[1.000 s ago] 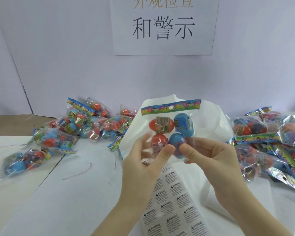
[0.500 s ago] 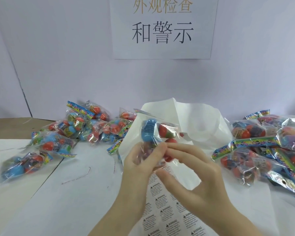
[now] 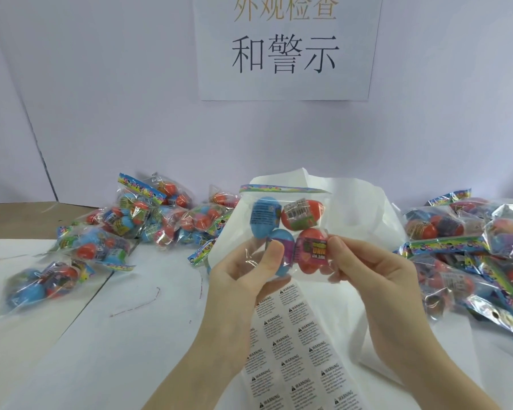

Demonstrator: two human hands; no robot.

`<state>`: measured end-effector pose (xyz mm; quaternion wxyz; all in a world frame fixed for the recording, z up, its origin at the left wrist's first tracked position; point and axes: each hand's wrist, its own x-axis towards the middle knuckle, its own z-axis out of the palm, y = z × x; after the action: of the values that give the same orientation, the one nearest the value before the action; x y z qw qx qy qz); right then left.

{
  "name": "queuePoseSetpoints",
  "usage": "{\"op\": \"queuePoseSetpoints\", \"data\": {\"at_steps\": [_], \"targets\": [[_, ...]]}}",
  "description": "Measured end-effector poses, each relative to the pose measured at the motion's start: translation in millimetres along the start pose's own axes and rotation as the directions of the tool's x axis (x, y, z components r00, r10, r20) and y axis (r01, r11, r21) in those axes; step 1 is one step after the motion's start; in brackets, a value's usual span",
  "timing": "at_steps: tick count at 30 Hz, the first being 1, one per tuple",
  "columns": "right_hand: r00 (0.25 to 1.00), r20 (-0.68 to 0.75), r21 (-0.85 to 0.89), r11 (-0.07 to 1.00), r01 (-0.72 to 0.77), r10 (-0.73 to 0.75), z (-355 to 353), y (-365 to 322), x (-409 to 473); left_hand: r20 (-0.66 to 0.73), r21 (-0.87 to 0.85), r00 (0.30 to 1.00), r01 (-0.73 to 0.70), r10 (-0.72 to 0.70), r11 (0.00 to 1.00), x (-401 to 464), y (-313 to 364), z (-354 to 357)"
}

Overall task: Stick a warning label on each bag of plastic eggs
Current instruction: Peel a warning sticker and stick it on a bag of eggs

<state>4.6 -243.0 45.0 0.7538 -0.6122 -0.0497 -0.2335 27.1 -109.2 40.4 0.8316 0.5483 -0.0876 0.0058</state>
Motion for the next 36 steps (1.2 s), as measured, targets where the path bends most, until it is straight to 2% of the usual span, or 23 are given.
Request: {"op": "queuePoseSetpoints", "data": {"at_steps": [2,5,12,19,22,28,32,36], "targets": [[0.999,-0.034,-0.012,1.0,0.006,-0.007,0,0,0,-0.003,0.093,1.0,-0.019,0.02,0.995,-1,0,1],[0.997,-0.074,-0.039,0.999,0.017,-0.02,-1,0,0,0.017,0.137,1.0,-0.02,0.018,0.99,-2,0,3],[0.982,-0.187,-0.084,0.996,0.013,-0.029,-6,3,5,0.072,0.028,0.995,0.071,-0.073,0.997,-2,4,1],[0.976,-0.217,-0.053,0.999,0.009,-0.02,-7,1,7,0.068,0.042,0.997,0.037,-0.04,0.998,-1,5,0],[0.977,-0.212,-0.04,0.999,0.009,-0.018,-8,1,6,0.027,0.022,0.999,0.028,-0.029,0.999,0,5,0],[0.972,-0.233,-0.034,0.999,0.022,-0.029,-9,1,7,-0.047,0.216,0.988,-0.135,0.148,0.967,-3,0,3],[0.972,-0.231,-0.044,0.998,0.036,-0.045,-8,1,7,-0.036,0.437,0.937,-0.297,0.347,0.849,-7,-5,3],[0.971,-0.236,-0.05,0.998,0.037,-0.048,-8,2,8,-0.015,0.584,0.887,-0.368,0.462,0.724,-8,-7,1]]}}
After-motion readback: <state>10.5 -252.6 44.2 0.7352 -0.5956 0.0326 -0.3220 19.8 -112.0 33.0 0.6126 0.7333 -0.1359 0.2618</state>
